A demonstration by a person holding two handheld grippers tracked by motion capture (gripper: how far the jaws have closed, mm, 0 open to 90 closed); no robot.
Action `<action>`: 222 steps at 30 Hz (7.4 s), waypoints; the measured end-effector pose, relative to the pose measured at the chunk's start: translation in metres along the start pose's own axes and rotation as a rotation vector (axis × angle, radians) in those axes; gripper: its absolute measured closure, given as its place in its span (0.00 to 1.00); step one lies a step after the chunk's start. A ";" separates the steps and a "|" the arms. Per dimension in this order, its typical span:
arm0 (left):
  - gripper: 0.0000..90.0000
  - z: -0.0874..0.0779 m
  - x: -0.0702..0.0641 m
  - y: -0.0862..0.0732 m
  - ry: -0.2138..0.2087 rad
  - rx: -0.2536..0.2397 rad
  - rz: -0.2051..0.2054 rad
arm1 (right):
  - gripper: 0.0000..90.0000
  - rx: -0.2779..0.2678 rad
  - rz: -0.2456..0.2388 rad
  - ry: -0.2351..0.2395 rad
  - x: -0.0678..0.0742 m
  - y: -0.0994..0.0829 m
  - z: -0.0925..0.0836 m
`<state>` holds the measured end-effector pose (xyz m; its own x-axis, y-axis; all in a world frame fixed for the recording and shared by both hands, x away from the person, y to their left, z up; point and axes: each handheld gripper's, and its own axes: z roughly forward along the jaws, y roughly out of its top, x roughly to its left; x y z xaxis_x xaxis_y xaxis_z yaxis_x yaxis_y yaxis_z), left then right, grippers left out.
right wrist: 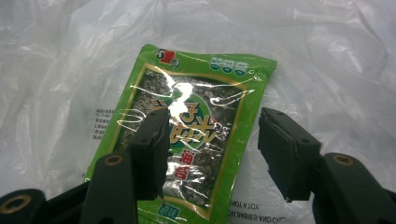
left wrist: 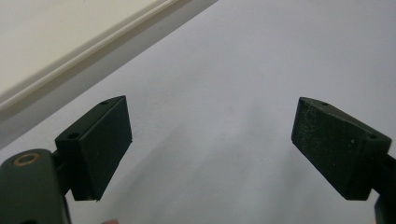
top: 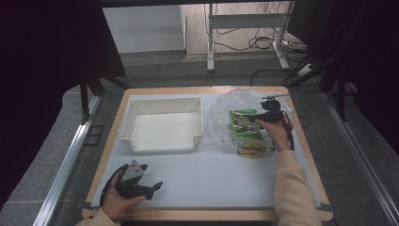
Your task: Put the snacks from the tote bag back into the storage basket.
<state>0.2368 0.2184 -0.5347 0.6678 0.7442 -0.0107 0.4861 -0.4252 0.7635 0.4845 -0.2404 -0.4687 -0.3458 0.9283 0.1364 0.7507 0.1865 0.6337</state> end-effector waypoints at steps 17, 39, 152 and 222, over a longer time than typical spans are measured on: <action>0.14 0.000 0.000 0.000 0.000 -0.005 -0.004 | 0.65 0.084 0.028 -0.018 -0.009 -0.004 0.018; 0.14 0.000 0.000 0.000 0.001 -0.008 -0.002 | 0.91 0.140 0.032 -0.103 0.004 -0.005 0.031; 0.14 -0.003 0.003 -0.001 0.007 -0.011 -0.003 | 1.00 -0.318 0.087 0.185 0.023 0.007 -0.084; 0.14 -0.006 0.001 -0.002 -0.008 -0.022 -0.015 | 1.00 -0.301 -0.002 0.355 0.112 0.017 -0.059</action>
<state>0.2334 0.2232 -0.5326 0.6653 0.7461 -0.0269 0.4835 -0.4031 0.7770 0.4255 -0.1520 -0.3977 -0.5578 0.7509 0.3535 0.5712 0.0384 0.8199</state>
